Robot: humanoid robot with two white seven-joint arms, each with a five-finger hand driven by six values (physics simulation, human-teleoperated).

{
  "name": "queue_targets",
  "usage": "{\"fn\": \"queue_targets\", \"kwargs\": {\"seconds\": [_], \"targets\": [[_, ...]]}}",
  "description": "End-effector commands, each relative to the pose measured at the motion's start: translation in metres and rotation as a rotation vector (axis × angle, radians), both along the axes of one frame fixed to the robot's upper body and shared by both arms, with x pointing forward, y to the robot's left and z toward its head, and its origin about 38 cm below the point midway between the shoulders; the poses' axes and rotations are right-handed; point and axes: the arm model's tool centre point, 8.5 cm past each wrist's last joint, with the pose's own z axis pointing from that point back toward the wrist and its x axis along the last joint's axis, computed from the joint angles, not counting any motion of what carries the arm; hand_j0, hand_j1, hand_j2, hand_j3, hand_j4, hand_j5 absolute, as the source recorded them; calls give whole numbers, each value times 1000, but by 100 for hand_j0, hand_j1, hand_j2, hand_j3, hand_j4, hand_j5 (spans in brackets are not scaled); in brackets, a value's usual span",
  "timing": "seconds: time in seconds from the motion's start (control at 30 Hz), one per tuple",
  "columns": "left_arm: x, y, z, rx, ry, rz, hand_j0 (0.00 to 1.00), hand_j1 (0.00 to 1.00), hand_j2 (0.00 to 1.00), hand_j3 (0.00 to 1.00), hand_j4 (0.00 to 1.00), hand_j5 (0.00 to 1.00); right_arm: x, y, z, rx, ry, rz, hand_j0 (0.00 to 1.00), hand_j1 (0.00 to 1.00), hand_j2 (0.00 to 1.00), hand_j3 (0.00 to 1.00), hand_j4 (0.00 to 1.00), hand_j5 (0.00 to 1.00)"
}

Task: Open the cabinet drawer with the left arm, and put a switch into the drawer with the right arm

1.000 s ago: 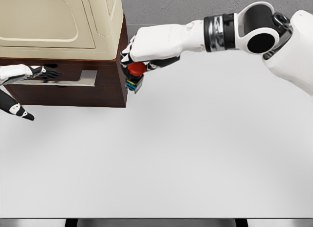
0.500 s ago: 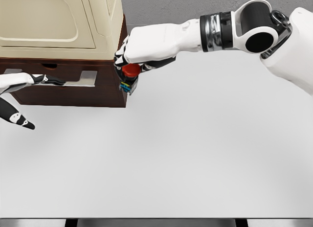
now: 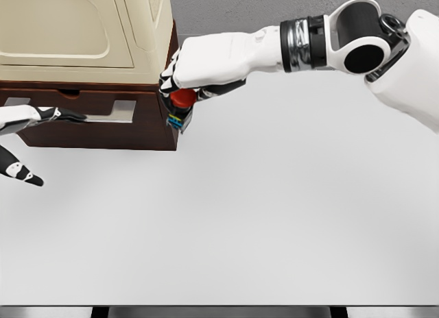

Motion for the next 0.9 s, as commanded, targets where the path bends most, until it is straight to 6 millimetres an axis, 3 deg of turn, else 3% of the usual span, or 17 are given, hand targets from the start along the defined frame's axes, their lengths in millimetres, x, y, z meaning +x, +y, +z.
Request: {"fn": "queue_targets", "kwargs": {"seconds": [0.0,0.57,0.67,0.73,0.87], "targets": [[-1,4,0,11,2,7,100,100,100,100,100,100,0,0,1,5,4,-2,45,45,45,45,45,45],[-6,12,13,-101,55,65,100,100,100,100,100,100,1,6,5,24,17,-9,45,45,45,45,45,45],[-3,12,23,-95,22,62,100,100,100,100,100,100,2,6,6,25,17,-11,45,45,45,45,45,45],[4,10,40,-21,-74,46,100,100,100,100,100,100,2,6,6,25,17,-11,45,45,45,45,45,45],[6,9,40,26,-108,31,100,100,100,100,100,100,2,4,6,24,16,-12,45,45,45,45,45,45]]}}
